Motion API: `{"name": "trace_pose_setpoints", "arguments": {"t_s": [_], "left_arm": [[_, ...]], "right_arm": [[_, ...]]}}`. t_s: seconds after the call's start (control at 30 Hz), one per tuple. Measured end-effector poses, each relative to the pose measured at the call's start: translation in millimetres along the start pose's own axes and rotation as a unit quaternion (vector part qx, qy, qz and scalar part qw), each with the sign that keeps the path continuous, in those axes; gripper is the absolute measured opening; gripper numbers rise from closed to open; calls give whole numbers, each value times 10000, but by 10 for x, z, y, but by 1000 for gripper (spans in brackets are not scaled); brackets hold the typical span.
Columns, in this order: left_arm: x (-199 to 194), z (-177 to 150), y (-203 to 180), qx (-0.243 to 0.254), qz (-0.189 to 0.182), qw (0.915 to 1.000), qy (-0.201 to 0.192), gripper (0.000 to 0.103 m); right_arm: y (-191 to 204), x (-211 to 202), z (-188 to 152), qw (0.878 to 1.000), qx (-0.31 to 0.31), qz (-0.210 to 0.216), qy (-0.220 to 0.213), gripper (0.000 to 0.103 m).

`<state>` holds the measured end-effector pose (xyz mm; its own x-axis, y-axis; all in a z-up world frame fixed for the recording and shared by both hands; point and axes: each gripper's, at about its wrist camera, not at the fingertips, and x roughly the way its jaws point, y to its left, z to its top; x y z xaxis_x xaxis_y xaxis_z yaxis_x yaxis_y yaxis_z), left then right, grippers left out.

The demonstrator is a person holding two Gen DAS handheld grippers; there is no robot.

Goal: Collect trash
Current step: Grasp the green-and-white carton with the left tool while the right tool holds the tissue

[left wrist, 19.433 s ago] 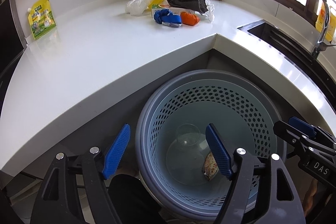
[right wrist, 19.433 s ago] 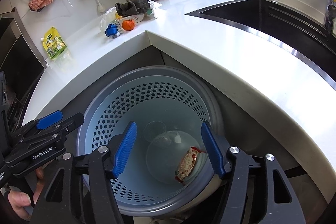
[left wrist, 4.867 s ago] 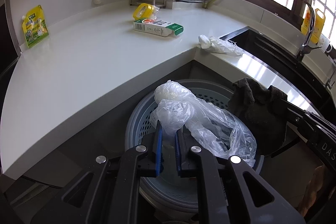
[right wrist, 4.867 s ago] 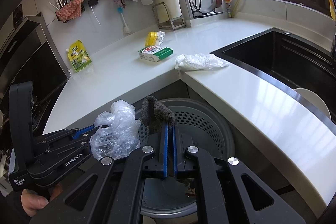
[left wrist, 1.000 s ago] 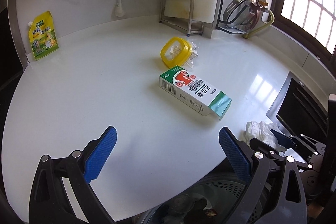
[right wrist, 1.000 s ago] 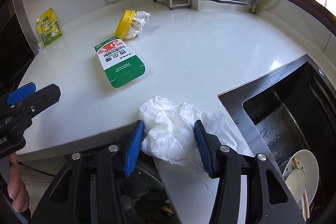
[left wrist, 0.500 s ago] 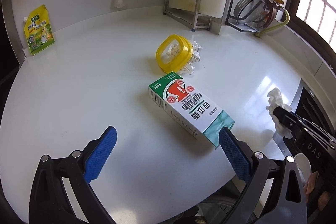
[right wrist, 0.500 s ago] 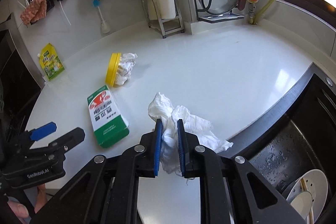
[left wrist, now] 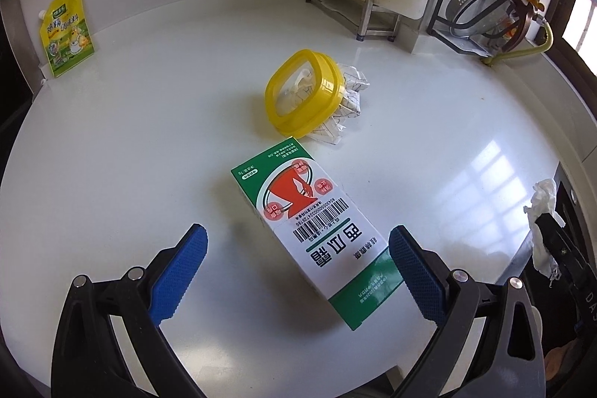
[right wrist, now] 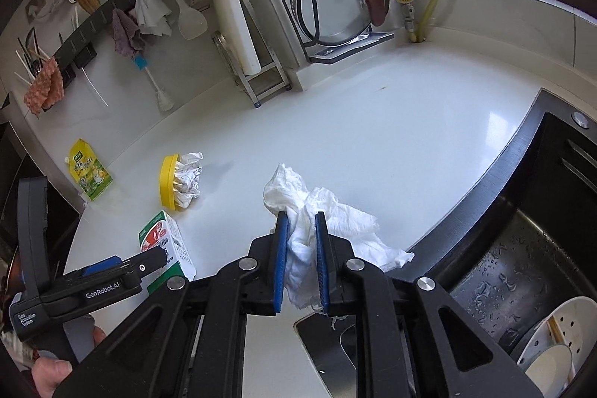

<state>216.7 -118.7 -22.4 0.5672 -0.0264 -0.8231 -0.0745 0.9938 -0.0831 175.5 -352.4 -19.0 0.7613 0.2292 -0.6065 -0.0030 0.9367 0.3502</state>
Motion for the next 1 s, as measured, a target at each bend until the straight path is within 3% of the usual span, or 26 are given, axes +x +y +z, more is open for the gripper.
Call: {"name": "trace_pose_setpoints", "arguments": {"t_s": [0.3,0.8,0.87,0.93,1.0], "left_arm": [[171,149,34,-333,278,9989,204,96],[368,156,42,-646,258,9963,513,94],[345,138,14,-585,262,9969,445,89],[315,130,-10,-541,221,9976,377,75],[288,125,-31,-476,186,9981,343,68]], "right_arm": [[-1,19,5,9999,47,136,15,14],[11,55,3,9997,57,207,72,14],[7,53,5,9997,66,222,73,14],[16,62,7,9997,59,217,86,14],[21,67,4,9997,46,215,98,14]]}}
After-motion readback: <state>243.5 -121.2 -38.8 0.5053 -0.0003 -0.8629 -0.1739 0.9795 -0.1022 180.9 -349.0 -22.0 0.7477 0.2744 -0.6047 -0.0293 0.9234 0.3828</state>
